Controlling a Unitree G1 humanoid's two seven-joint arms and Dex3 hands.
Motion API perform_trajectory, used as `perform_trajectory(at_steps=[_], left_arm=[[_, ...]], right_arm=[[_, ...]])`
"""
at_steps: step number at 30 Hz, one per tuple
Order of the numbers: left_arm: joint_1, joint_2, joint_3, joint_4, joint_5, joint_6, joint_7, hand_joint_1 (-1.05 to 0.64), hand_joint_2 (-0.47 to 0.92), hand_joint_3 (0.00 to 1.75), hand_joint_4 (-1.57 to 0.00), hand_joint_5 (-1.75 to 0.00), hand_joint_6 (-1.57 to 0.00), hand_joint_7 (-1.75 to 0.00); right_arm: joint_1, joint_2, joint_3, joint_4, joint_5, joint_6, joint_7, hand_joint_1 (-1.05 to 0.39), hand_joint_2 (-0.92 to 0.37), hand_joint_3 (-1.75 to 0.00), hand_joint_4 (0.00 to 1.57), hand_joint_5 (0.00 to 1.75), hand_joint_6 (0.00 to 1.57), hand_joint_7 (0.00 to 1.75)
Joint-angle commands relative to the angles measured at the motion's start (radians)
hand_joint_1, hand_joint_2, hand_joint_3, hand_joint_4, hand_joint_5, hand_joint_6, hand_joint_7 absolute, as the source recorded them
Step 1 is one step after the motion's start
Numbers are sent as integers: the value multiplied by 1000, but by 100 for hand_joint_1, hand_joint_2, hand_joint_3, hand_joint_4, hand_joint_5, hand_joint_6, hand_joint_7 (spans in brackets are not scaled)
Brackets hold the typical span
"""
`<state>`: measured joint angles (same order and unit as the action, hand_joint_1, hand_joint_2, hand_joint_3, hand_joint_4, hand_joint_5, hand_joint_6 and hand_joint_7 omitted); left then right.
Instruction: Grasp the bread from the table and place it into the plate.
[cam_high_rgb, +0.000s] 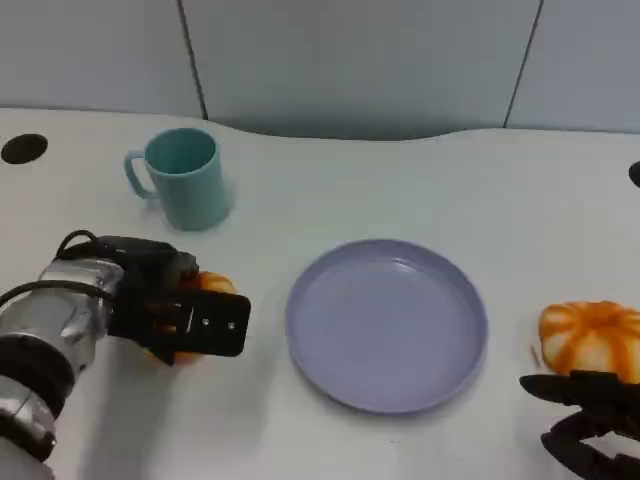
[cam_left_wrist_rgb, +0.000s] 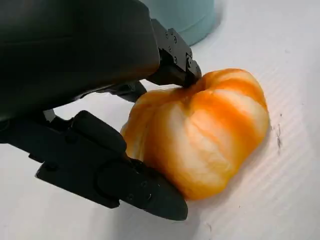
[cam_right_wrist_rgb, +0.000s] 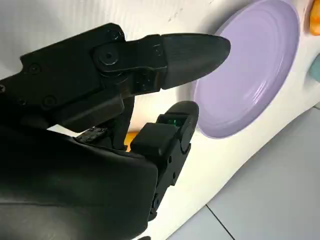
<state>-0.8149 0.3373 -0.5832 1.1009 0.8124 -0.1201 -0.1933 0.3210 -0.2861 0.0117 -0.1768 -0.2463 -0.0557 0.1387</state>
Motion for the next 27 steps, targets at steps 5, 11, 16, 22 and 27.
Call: perform_trajectory(at_steps=[5,11,16,22,27], left_arm=[[17,-19,-4,100,-33,-61,135,-47,81,0,-25,-156,-22,-138],[23,-43,7,135,-54,-59,203,-34,82,0,-51,-174,-26,-173],[31,-52,7,148,-55,-60,247,-28,83,1,-59,-175,-37,-175],[34,-46,11,149,-74,-83,262,-23,84,0,-66,-175,-46,-175],[34,-46,20,156,-90,-92,260,-22,86,1,-76,-175,-58,-175]], right_arm=[[10,-20,-16,-20,4,-12,2,-28,-92,-40,54,80,75,0],[14,-18,-19,-27,8,0,6,-29,-92,-40,54,79,76,0],[21,-18,-20,-38,3,4,5,-29,-92,-40,53,78,75,0],[23,-16,-20,-36,3,-7,2,-29,-92,-41,53,77,75,0],[21,-18,-19,-34,-1,-9,1,-28,-92,-40,53,76,75,0]])
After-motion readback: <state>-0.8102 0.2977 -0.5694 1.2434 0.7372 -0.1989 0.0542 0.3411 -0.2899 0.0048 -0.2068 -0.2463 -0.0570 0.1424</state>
